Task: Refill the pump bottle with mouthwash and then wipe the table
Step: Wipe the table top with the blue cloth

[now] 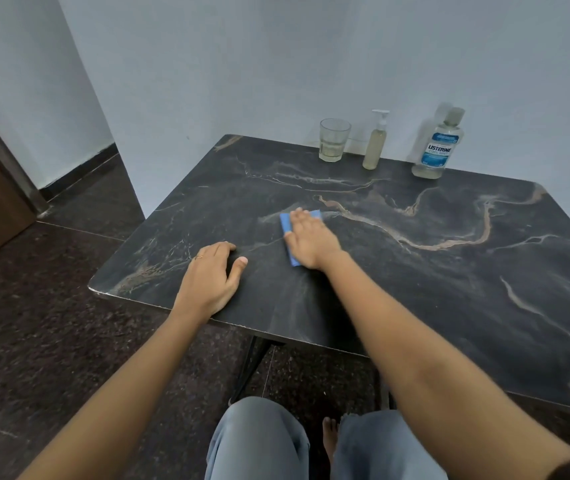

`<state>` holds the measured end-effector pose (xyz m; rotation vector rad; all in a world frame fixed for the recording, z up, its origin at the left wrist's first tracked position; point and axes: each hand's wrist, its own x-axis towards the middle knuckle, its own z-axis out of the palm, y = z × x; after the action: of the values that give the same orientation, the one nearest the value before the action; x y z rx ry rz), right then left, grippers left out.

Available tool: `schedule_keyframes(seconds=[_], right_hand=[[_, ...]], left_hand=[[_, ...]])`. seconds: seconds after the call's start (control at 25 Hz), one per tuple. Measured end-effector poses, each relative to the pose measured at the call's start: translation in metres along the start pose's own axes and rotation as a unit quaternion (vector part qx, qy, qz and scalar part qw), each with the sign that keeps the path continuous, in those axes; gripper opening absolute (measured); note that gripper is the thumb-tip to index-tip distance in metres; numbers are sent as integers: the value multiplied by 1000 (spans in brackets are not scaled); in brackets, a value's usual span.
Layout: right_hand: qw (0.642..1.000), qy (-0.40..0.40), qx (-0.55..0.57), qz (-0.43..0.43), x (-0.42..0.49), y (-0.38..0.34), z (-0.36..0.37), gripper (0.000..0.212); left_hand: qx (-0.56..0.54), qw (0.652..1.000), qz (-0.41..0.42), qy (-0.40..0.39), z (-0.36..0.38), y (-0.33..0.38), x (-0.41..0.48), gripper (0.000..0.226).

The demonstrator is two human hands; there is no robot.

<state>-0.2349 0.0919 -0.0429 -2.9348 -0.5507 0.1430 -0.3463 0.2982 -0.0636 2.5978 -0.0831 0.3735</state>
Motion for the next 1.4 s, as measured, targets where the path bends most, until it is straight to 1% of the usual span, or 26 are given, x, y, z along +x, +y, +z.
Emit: schedule_keyframes(seconds=[0.12,0.2,0.36,0.44,0.52,0.6,0.72,0.8,0.92,1.0,1.08,1.16,1.24,1.28,1.4], right_hand=[[998,-10,7,-64,-33,-52,11,59],[995,-17,17,-96,-65,-69,13,58],[990,-24,9,-138,-127,-61,13,55],[991,-29,12,-129,-148,-40,11,55],[996,-16,14,-88,-161,-9,6,55],[999,0,16,-28,-169,34,0,55],[995,24,13,94,-195,112,-12,55],[983,36,20,179,-226,156,-18,55],[958,49,38,281,-267,172,-14,56],[951,51,33,304,-274,155,-8,58],[963,43,22,265,-266,122,-3,58],[984,42,-2,174,-246,79,4,63],[997,44,-15,69,-214,31,11,75],[999,40,-17,23,-196,8,14,75],[997,16,-6,-75,-134,-51,22,59]], left_hand=[[2,1000,-14,10,-1,0,-1,37],[-7,1000,-22,9,-3,1,-1,36],[-14,1000,-25,-11,-6,3,-2,34],[9,999,-21,-36,-9,4,-4,37],[25,998,-21,-52,-9,3,-6,41],[25,998,-29,-56,-12,5,-6,45],[18,999,-26,-44,-12,7,-6,49],[5,999,-29,-38,-11,6,-5,45],[-11,999,-32,-20,-9,5,-5,42],[-16,999,-41,-7,-9,6,-6,43],[-17,999,-44,2,-8,7,-5,43],[-20,999,-38,12,-8,7,-6,45],[-31,998,-41,26,-9,4,-7,51],[-37,997,-51,34,-9,3,-7,54],[-54,994,-81,53,-8,-1,-5,58]])
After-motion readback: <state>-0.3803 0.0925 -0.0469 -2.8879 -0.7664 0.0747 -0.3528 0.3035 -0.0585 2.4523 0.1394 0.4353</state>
